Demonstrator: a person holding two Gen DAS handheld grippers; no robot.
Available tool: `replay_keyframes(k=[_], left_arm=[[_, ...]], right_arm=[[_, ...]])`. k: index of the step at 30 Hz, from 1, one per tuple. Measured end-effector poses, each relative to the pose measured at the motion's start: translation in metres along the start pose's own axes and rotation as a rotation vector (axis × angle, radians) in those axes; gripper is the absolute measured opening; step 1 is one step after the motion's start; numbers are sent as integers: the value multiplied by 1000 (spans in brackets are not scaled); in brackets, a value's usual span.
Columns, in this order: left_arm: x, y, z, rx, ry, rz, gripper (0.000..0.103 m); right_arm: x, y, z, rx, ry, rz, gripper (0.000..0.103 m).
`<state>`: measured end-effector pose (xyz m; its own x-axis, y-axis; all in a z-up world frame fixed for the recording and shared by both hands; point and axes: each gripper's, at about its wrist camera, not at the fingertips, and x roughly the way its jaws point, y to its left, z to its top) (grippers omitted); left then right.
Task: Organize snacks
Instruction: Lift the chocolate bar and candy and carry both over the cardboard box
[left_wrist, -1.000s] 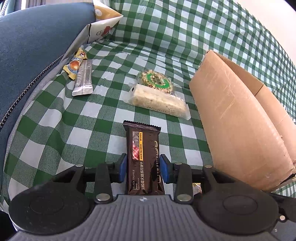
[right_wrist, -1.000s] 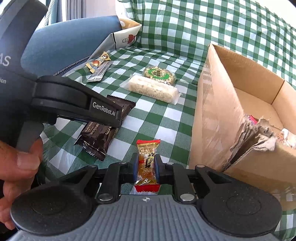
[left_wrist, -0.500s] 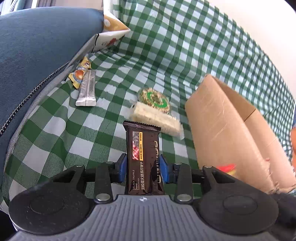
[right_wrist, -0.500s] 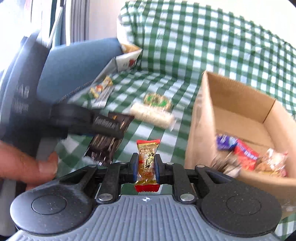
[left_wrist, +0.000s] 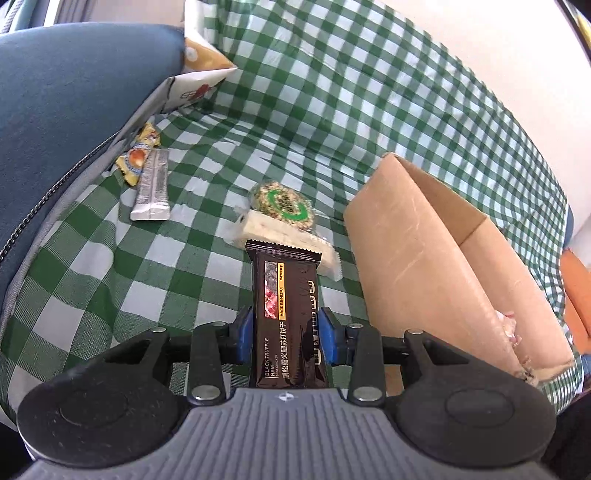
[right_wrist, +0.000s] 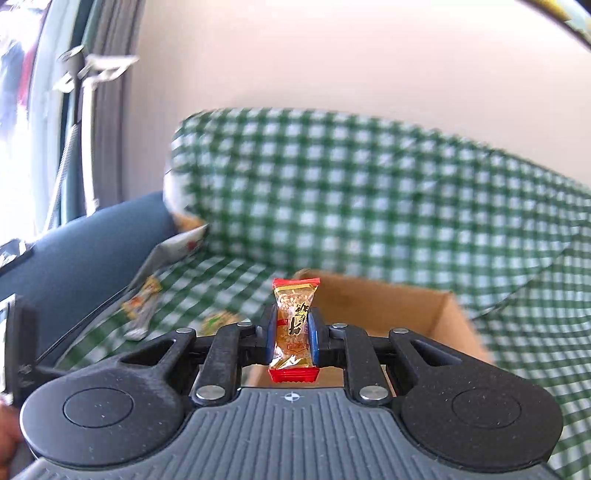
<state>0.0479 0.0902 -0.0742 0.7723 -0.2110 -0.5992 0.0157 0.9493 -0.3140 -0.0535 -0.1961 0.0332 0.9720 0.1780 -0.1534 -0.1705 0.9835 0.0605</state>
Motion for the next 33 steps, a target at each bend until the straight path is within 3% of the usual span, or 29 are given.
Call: replay_keyframes(k=[5, 14, 24, 29, 33], left_arm=[[-7, -11, -4, 64, -15, -9, 41], [-26, -27, -11, 147, -49, -17, 41], [-27, -49, 5, 119, 34, -3, 41], [-26, -90, 26, 189, 30, -32, 41], [-29, -134, 47, 249, -22, -80, 41]], right_arm=[[-2, -44, -6, 99, -73, -84, 18], [22, -91, -65, 331, -112, -138, 18], [19, -83, -68, 271, -160, -54, 18], [20, -85, -68, 279, -183, -48, 18], [19, -91, -70, 303, -212, -56, 18]])
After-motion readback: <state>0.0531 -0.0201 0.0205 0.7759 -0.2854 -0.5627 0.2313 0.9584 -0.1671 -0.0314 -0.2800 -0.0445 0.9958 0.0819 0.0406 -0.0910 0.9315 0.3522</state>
